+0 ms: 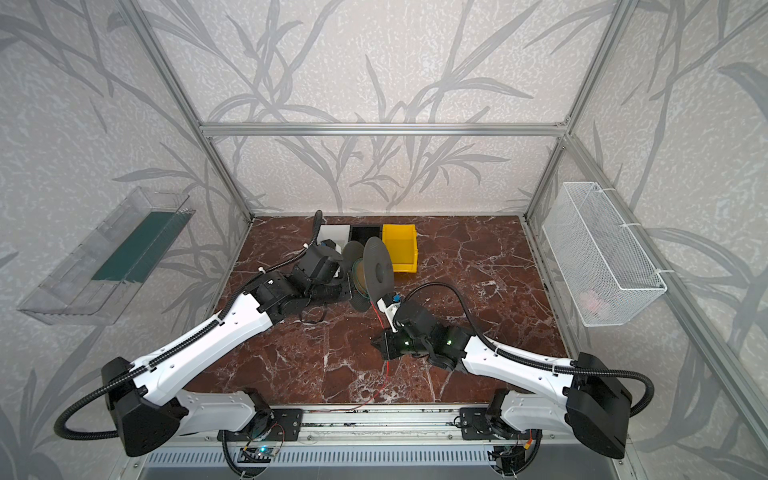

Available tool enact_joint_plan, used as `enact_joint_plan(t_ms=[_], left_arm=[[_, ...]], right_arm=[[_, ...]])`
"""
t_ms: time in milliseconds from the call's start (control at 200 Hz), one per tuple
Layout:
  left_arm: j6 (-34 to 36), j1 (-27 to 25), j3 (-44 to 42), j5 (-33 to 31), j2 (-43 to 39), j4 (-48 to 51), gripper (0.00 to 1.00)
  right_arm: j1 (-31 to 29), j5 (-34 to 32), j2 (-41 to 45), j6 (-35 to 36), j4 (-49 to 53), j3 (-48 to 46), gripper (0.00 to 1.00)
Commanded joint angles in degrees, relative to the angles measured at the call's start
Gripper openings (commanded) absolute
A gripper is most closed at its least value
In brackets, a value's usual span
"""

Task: Wrap the cables
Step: 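Draw the red wire around the spool core with the right gripper, then open the right gripper and move it away while the left gripper holds the spool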

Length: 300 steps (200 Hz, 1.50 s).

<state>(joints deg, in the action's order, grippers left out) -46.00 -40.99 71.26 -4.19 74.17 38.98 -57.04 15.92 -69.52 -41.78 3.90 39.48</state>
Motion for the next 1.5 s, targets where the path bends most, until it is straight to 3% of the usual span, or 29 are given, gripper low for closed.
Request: enact_joint_plan(t_ms=[0,110,175,365,450,665,825,970,1085,1179,1314,1494], left_arm=[[-3.5,2.2,5.3,-5.4,-3.6,-10.1,0.0],[-3.5,2.2,5.2,-4.8,-3.8,-10.0,0.0],[-3.4,2.2,5.2,-4.6,-3.9,-10.0,0.0],[-2.8,2.2,5.5,-4.6,-4.4,-9.6,0.0],[-2.5,2.2,5.6,-5.0,-4.6,-9.1,0.0],[0.1,1.7,2.5,-7.8,-6.2,-12.3,0.0],[7.1,1.0,0.4,-10.5,-6.6,-14.6,0.0],[11.9,0.5,-0.5,-13.9,-6.3,-10.2,0.0],[14.1,-0.3,-5.1,-18.2,-8.2,-9.6,0.0],[14.7,-0.4,-8.9,-21.3,-10.2,-10.6,0.0],[14.5,-0.5,-11.8,-24.1,-11.5,-12.3,0.0],[16.0,-0.9,-13.0,-26.7,-10.8,-14.8,0.0]], right_arm=[[-1.3,6.2,-2.9,1.1,5.9,-0.1,0.18],[-3.0,5.4,-3.3,0.9,4.0,-0.9,0.18],[-3.0,3.6,-2.3,0.8,3.8,-1.6,0.27],[-2.9,-2.0,2.5,-0.8,2.2,-5.4,0.32],[-3.0,-2.4,6.9,-1.3,2.0,-5.9,0.53],[-2.2,-8.8,24.6,-0.4,13.3,-1.6,0.84],[3.7,-6.9,28.0,-2.1,22.0,10.0,0.88],[14.9,4.9,21.8,-4.1,29.5,21.0,0.88],[21.7,15.2,19.1,-11.4,20.5,22.6,0.88],[22.7,19.3,16.3,-18.9,9.4,22.9,0.9],[20.8,16.1,13.5,-28.0,-4.1,23.2,0.93],[18.4,9.9,8.6,-31.5,-9.1,25.1,0.94]])
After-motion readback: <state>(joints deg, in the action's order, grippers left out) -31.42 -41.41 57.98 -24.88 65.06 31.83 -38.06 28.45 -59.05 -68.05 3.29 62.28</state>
